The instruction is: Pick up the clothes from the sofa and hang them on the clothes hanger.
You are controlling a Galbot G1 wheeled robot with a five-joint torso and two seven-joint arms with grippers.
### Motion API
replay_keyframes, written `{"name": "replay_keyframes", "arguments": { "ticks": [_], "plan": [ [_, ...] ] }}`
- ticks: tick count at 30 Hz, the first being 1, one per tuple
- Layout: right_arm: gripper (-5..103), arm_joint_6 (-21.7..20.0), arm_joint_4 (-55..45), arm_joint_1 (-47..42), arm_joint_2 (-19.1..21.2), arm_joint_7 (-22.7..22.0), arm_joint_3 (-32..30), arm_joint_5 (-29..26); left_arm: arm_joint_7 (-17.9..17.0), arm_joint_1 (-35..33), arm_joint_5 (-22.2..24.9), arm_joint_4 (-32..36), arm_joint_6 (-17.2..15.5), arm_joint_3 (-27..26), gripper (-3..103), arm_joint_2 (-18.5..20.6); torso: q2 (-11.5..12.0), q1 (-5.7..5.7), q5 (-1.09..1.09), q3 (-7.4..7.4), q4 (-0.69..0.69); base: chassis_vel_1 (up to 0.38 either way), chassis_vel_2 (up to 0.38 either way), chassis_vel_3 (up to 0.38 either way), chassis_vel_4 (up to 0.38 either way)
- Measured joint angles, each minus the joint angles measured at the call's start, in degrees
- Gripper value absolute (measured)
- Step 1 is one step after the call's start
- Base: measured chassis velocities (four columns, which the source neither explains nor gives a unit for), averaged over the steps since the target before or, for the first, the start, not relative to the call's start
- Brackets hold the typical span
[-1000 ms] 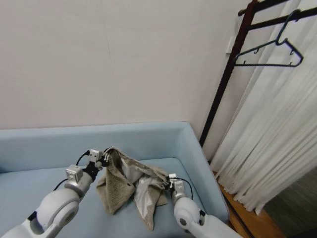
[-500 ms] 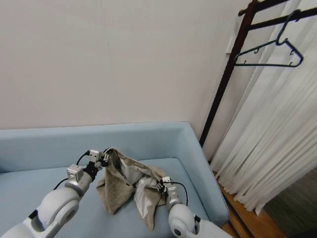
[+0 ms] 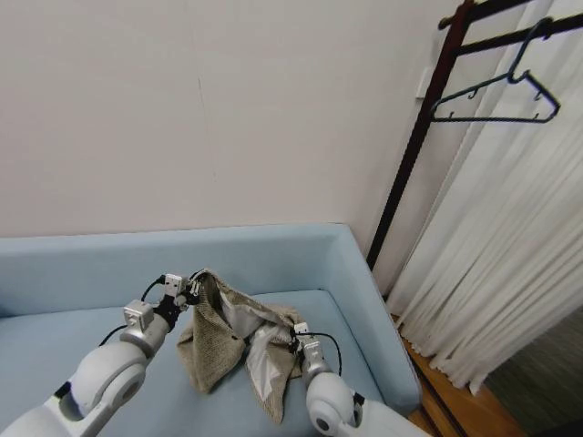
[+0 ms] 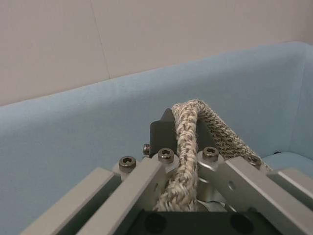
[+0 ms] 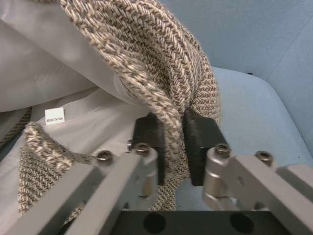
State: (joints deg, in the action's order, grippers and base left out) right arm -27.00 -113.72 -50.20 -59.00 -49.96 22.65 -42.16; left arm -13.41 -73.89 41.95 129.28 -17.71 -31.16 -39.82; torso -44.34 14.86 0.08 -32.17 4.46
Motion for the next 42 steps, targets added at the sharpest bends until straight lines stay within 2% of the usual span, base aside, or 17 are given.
{"name": "replay_keyframes", "arguments": {
  "ticks": [1, 3, 7, 8, 10, 11, 13, 14, 16, 19, 22, 25, 27, 28, 32, 35, 42],
  "plan": [
    [20, 0.0, -0.09, -0.05, 0.17, 0.02, 0.0, 0.13, 0.01, -0.02, 0.01, -0.01, 0.01, -0.01, 1, 0.0, 0.0, 0.0, 0.0, 0.0, 0.0, 0.0, 0.0, 0.0, 0.0],
    [20, 0.0, -0.3, -0.16, 0.33, 0.08, 0.01, 0.32, 0.0, -0.03, 0.01, -0.09, 0.02, -0.01, 1, -0.05, 0.0, 0.0, 0.0, 0.0, 0.0, 0.0, 0.0, 0.0, 0.0],
    [41, 0.03, -0.99, -0.81, 0.83, 0.79, 0.11, 1.78, 0.0, 0.15, 0.01, -0.83, 0.03, 0.2, 1, -0.31, 0.0, 0.0, 0.0, 0.0, 0.0, 0.0, 0.0, 0.0, 0.0],
    [41, 0.03, -0.99, -0.81, 0.83, 0.79, 0.11, 1.78, 0.0, 0.15, 0.01, -0.83, 0.03, 0.2, 1, -0.31, 0.0, 0.0, 0.0, 0.0, 0.0, 0.0, 0.0, 0.0, 0.0],
    [51, 0.07, -1.46, -1.07, 1.07, 0.96, 0.35, 2.18, -0.01, 0.37, 0.0, -1.25, 0.03, 0.29, 1, -0.36, 0.0, 0.0, 0.0, 0.0, 0.0, 0.0, 0.0, 0.0, 0.0],
    [51, 0.08, -1.67, -1.17, 1.16, 0.97, 0.49, 2.27, 0.0, 0.45, 0.0, -1.41, 0.03, 0.32, 1, -0.36, 0.0, 0.0, 0.0, 0.0, 0.0, 0.0, 0.0, 0.0, 0.0],
    [63, 0.09, -2.1, -1.4, 1.42, 0.97, 0.96, 3.18, -0.01, 0.63, -0.01, -1.84, 0.03, 0.36, 1, -0.36, 0.0, 0.0, 0.0, 0.0, 0.0, 0.0, 0.0, 0.0, 0.0],
    [63, 0.09, -2.1, -1.4, 1.42, 0.97, 0.96, 3.18, -0.01, 0.63, -0.01, -1.84, 0.03, 0.36, 1, -0.36, 0.0, 0.0, 0.0, 0.0, 0.0, 0.0, 0.0, 0.0, 0.0],
    [74, 0.18, -2.32, -1.64, 1.71, 0.99, 1.22, 4.37, -0.01, 0.75, -0.02, -2.18, 0.04, 0.36, 1, -0.36, 0.0, 0.0, 0.0, 0.0, 0.0, 0.0, 0.0, 0.0, 0.0],
    [79, 1.0, -2.4, -1.85, 2.13, 1.68, 1.72, 5.99, -0.04, 0.92, -0.03, -2.6, 0.06, 0.41, 1, -0.37, 0.0, 0.0, 0.0, 0.0, 0.0, 0.0, 0.0, 0.0, 0.0],
    [94, 3.72, -1.8, -2.01, 2.55, 3.96, 3.15, 9.04, -0.07, 1.26, -0.03, -3.04, 0.07, 0.73, 1, -0.39, 0.0, 0.0, -0.01, 0.0, 0.0, 0.0, 0.0, 0.0, 0.0],
    [96, 7.17, -0.5, -2.1, 2.12, 6.53, 4.76, 13.28, -0.07, 1.53, -0.03, -3.16, 0.08, 1.08, 1, -0.4, 0.0, 0.0, 0.0, 0.0, 0.0, 0.0, 0.0, 0.0, 0.0],
    [97, 7.78, -0.42, -2.1, 1.87, 6.96, 5.18, 14.06, -0.07, 1.58, -0.04, -3.18, 0.09, 1.12, 1, -0.37, 0.0, 0.0, 0.0, 0.0, 0.0, 0.0, 0.0, 0.0, 0.0],
    [94, 8.22, -0.47, -2.06, 1.59, 7.26, 5.68, 14.49, -0.07, 1.63, -0.03, -3.2, 0.08, 1.14, 1, -0.33, 0.0, 0.0, 0.01, 0.0, 0.0, 0.0, 0.0, 0.0, 0.0],
    [89, 8.42, -1.34, -1.2, 0.71, 6.79, 7.17, 12.72, -0.06, 1.68, -0.03, -3.13, 0.08, 1.15, 1, -0.19, 0.0, 0.0, 0.0, 0.0, 0.0, 0.0, 0.0, 0.0, 0.0],
    [80, 8.0, -0.92, -0.19, -0.2, 5.39, 7.69, 10.11, -0.06, 1.28, -0.03, -2.64, 0.09, 0.9, 1, -0.11, 0.0, 0.0, 0.0, 0.0, 0.0, 0.0, 0.0, 0.0, 0.0],
    [79, 6.36, 1.33, 0.79, -0.93, 2.76, 6.22, 6.37, -0.06, 0.56, -0.02, -1.67, 0.29, 0.23, 1, 0.16, 0.0, 0.0, 0.0, 0.0, 0.01, 0.0, 0.0, 0.0, 0.0]
  ]
}}
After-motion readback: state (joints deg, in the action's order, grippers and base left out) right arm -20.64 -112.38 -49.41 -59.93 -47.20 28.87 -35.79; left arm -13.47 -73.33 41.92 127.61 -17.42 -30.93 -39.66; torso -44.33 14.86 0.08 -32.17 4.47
